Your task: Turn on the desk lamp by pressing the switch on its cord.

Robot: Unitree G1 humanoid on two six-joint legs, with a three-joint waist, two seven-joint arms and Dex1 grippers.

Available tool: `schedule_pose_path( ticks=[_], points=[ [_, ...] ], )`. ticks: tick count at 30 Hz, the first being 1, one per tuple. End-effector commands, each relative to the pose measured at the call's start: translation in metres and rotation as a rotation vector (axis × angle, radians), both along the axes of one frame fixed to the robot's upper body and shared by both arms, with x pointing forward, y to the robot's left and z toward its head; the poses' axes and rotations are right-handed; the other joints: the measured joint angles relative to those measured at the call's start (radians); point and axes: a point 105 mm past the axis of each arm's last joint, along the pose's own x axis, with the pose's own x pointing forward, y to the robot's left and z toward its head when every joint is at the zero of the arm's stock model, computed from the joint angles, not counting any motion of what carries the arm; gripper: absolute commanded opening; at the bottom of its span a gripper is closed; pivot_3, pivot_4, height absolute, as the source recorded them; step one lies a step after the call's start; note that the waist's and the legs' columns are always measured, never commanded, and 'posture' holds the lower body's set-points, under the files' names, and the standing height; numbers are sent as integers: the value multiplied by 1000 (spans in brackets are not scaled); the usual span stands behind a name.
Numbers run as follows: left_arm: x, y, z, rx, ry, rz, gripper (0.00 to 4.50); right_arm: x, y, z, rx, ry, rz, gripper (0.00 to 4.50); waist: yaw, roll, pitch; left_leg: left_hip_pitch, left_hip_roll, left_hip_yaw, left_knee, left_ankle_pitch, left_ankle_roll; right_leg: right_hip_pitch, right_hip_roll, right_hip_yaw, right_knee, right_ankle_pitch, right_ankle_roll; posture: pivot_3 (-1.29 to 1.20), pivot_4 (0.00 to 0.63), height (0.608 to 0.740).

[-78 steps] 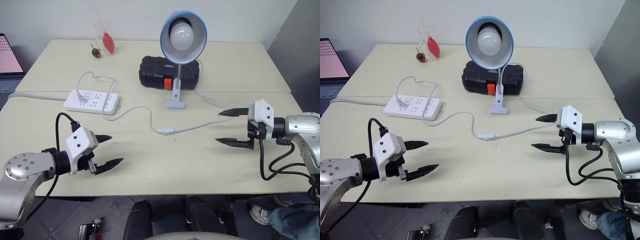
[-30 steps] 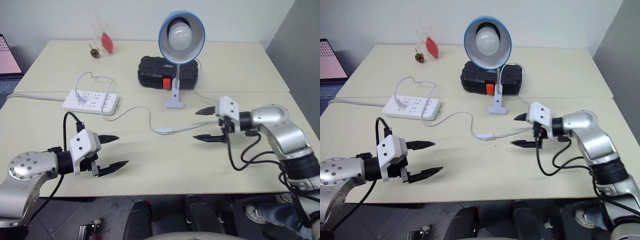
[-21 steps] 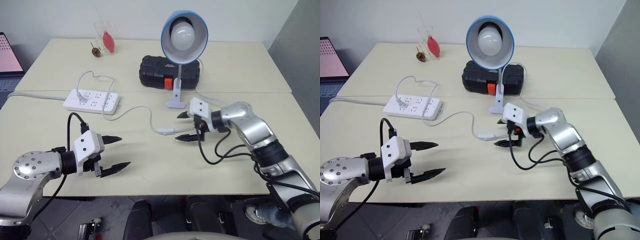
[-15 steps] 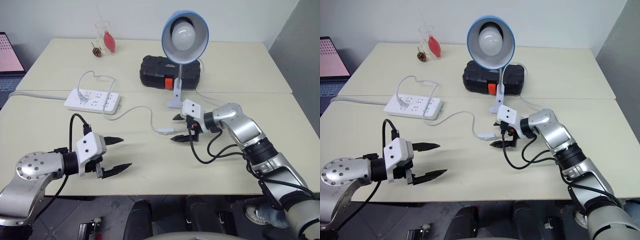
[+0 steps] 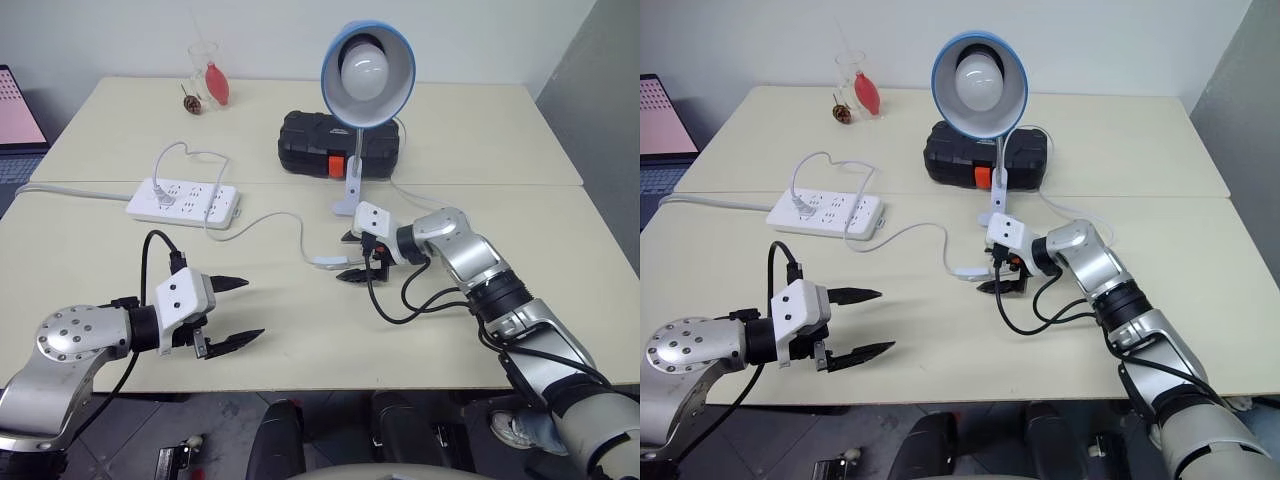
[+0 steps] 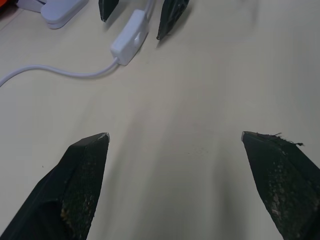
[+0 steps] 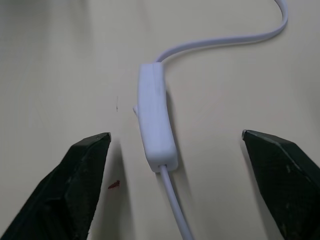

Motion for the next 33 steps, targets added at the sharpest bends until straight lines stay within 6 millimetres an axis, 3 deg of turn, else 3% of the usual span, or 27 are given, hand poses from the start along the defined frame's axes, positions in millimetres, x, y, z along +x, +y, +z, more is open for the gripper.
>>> schedule_pose_path(
  ticks=[1, 7, 14, 22, 33],
  points=[
    [1, 1, 2, 8, -24, -3, 4500, 3, 5, 13, 5, -56, 36, 3422, 0, 0, 0, 0, 0, 0, 0, 0, 0, 0, 0, 0, 0, 0, 0, 0, 150, 740],
    [1, 2, 2, 12, -30, 1, 4500, -1, 4, 13, -19, -71, 84, 1868, 0, 0, 0, 0, 0, 0, 0, 0, 0, 0, 0, 0, 0, 0, 0, 0, 150, 740],
    [8, -4, 12, -39, -60, 4, 4500, -11, 3, 23, -11, -74, 146, 369, 0, 0, 0, 0, 0, 0, 0, 0, 0, 0, 0, 0, 0, 0, 0, 0, 150, 740],
    [18, -29, 35, -149, -57, -73, 4500, -34, 7, 54, 54, -49, 210, 364, 1, 0, 0, 0, 0, -1, 0, 0, 0, 0, 0, -1, 0, 0, 0, 0, 150, 740],
    [42, -62, 37, -203, -32, -170, 4500, -47, 11, 65, 74, -39, 214, 364, 1, 0, 0, 0, -1, -2, 1, 0, 0, 1, 0, -1, 0, 0, 0, 0, 150, 740]
  ],
)
